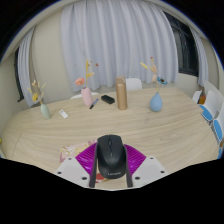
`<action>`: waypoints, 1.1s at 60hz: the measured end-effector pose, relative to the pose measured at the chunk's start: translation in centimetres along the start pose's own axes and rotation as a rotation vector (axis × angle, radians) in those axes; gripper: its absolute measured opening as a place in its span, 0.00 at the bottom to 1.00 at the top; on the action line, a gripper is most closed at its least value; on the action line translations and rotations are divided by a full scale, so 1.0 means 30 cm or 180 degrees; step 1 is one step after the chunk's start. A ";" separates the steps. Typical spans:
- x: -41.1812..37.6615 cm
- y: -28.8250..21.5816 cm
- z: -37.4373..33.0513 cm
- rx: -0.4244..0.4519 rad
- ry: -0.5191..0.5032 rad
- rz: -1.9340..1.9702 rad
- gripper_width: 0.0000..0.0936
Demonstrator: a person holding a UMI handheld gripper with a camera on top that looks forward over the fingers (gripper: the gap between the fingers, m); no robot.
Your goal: Arrange mouse
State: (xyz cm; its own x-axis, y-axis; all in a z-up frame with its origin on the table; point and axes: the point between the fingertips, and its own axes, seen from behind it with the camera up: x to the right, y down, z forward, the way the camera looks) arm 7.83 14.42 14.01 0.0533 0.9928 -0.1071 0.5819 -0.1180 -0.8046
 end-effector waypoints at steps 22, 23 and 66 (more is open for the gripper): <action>-0.330 0.258 0.358 -0.0485 -0.0042 -0.0236 0.45; -0.336 0.273 0.367 -0.0510 -0.0040 -0.0232 0.45; -0.180 0.250 -0.134 -0.0459 0.0136 -0.0220 0.91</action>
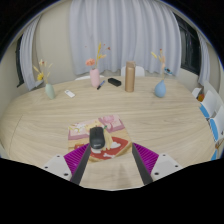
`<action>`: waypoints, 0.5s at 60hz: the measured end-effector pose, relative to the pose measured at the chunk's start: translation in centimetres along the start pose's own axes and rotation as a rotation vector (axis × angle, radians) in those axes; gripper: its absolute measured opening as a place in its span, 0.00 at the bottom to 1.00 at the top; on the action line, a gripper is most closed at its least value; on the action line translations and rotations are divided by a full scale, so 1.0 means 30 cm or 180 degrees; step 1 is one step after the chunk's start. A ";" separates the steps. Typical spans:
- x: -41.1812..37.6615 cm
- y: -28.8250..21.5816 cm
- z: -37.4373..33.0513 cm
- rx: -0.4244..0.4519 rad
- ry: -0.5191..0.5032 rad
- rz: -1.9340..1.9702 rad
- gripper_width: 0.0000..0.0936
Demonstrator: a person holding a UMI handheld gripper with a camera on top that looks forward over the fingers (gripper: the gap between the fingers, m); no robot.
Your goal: Arrange mouse
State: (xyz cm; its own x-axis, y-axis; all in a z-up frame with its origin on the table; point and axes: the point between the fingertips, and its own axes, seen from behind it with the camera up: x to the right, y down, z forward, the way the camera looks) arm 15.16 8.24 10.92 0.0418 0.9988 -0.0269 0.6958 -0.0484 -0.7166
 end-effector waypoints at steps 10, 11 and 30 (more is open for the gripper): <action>0.121 0.119 -0.229 -0.0011 0.0092 -0.0034 0.92; 0.130 0.131 -0.246 -0.0018 0.0098 -0.0033 0.92; 0.319 0.286 -0.422 -0.0076 0.0292 0.0060 0.92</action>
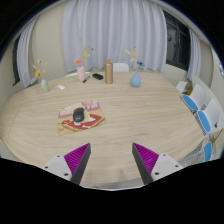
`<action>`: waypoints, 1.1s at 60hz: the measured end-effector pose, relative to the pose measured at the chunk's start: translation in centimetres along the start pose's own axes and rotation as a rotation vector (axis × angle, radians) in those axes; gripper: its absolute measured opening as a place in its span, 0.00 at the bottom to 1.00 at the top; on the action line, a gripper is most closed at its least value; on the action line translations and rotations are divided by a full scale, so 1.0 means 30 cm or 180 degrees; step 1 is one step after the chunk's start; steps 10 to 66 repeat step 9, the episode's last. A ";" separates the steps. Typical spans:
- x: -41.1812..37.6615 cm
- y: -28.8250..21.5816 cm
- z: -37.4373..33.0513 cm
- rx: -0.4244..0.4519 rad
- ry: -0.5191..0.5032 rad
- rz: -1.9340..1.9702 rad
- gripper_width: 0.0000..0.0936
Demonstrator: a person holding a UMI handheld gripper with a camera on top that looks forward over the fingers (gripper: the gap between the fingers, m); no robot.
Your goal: Arrange mouse
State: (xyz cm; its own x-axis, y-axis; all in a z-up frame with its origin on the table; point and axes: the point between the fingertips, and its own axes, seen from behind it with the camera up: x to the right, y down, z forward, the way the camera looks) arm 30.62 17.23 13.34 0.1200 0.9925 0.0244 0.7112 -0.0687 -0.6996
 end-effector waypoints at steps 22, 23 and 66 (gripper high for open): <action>0.051 0.014 -0.028 0.0016 0.0020 -0.0064 0.91; 0.051 0.014 -0.028 0.0016 0.0020 -0.0064 0.91; 0.051 0.014 -0.028 0.0016 0.0020 -0.0064 0.91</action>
